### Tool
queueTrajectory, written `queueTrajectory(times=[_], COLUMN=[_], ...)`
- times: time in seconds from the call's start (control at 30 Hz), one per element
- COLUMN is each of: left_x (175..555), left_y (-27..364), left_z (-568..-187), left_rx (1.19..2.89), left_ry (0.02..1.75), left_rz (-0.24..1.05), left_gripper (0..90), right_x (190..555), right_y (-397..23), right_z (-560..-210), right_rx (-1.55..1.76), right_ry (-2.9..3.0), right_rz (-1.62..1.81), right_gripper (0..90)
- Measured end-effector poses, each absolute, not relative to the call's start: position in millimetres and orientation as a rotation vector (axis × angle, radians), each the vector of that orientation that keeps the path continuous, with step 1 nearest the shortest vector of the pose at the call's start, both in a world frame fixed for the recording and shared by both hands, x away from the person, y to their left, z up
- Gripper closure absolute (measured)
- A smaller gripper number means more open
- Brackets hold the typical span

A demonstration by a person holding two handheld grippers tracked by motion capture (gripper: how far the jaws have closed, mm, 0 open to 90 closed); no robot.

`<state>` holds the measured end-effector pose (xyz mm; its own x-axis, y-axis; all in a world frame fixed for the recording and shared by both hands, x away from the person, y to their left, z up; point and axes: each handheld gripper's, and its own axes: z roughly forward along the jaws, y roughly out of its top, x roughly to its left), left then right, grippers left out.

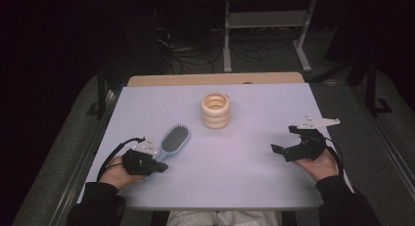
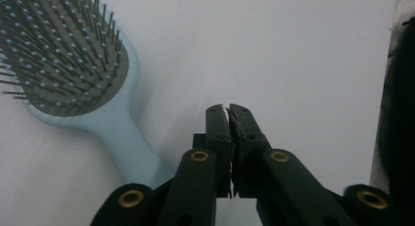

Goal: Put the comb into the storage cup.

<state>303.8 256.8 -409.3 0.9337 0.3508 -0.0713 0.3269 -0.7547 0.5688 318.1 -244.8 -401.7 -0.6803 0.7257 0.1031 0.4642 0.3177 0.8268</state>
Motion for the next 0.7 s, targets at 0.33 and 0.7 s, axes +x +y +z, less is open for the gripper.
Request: queueTrajectory(times=[0.33,0.7], left_x=[304.3,305.9], left_y=[258.0,262.7], left_z=[-412.0,-417.2], left_rx=[2.551,2.624], left_ry=[0.473,0.491], left_rz=[0.031,0.008], left_gripper=[90.0,90.0], right_x=[317.8,317.7], right_y=[-244.8,-244.8], right_z=[-401.4,-401.2], right_rx=[1.070,1.068], right_ry=[2.301,2.297], right_rz=[1.296,1.285], right_gripper=[0.0,0.0])
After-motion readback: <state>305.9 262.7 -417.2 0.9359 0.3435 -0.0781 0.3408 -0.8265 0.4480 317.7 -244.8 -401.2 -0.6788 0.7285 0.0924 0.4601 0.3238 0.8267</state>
